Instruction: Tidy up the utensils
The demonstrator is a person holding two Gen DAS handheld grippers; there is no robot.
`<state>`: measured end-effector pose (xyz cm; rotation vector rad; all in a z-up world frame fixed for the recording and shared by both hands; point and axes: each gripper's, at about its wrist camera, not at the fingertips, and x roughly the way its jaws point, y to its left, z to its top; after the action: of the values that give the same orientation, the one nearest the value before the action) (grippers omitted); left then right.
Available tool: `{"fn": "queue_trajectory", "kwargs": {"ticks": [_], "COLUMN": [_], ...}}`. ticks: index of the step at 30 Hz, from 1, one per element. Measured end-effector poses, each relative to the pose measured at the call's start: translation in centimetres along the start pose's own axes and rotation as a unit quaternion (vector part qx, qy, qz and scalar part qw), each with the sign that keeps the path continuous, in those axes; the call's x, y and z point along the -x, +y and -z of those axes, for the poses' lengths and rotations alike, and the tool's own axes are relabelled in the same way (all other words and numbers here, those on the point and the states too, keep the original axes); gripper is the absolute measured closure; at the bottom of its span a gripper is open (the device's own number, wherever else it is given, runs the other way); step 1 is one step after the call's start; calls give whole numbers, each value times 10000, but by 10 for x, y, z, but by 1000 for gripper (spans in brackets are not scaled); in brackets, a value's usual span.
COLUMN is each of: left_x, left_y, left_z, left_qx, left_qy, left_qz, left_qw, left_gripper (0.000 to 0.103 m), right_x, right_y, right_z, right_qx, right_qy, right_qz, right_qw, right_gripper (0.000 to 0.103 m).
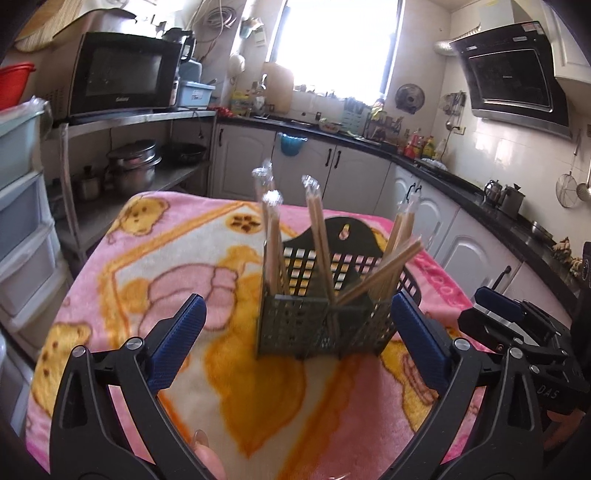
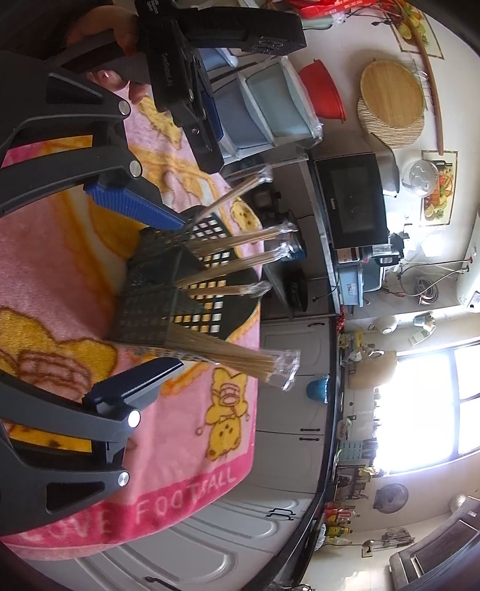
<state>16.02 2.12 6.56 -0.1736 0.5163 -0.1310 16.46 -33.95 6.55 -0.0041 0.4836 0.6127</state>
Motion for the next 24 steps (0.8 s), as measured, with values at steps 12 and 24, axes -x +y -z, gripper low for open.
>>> {"fn": "queue_trajectory", "kwargs": {"ticks": [12,24], "left_x": [0,2], "left_y": [0,-5], "left_z": [34,65], "left_qx": [-55,-112], "left_qy": [62,-226], "left_qz": [-52,-119], "left_qw": [10000,9996], "left_gripper": [11,11], "right_x": [4,13], "right_y": [-2,-2], "right_z": [38,63], "right_qx": [-77,67], "right_qy": [-117,-582], "right_qz": [262,617], "right_qw": [9996,9964], "right_gripper": [20,13]}}
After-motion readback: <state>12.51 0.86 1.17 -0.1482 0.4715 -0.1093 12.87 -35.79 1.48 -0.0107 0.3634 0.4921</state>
